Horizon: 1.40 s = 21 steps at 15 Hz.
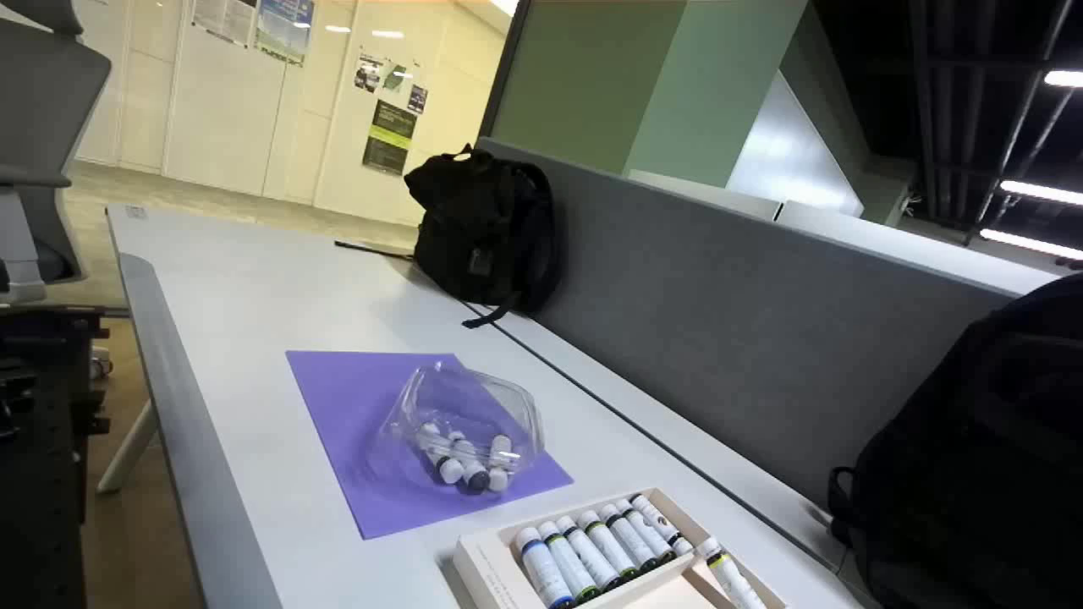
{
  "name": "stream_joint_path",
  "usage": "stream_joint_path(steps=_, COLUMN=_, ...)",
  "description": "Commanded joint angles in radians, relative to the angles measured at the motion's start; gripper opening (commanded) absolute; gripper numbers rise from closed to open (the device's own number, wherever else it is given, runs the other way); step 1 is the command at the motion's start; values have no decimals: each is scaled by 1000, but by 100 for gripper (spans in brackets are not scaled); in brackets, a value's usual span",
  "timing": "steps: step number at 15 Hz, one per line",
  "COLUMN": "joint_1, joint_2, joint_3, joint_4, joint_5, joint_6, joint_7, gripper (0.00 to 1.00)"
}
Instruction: Take the bottle at the right of the compartment of the box and put it on the table
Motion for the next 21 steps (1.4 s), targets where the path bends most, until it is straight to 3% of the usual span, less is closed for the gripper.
stream_joint_path(steps=1, joint_1=0, joint_2=2, joint_3=0, joint_4=3, joint_5=0, joint_6=-2, joint_7=0, gripper=100)
stream_joint_path(steps=8, joint_1=0, joint_2=2, joint_3=0, joint_4=3, joint_5=0, joint_6=-1, joint_7=0, gripper=100)
stream_joint_path(steps=14, joint_1=-66, joint_2=65, joint_3=-56, joint_4=42, joint_5=-181, joint_6=119, joint_7=-72, gripper=100)
stream_joint_path(steps=18, joint_1=-115, joint_2=194, joint_3=-111, joint_4=149, joint_5=-356, joint_6=80, joint_7=-167, gripper=100)
stream_joint_path(steps=19, joint_1=-89, joint_2=112, joint_3=-104, joint_4=53, joint_5=-307, joint_6=126, joint_7=-153, gripper=100)
stream_joint_path(steps=21, joint_1=-107, joint_2=164, joint_3=-123, joint_4=93, joint_5=-339, joint_6=122, joint_7=-168, gripper=100)
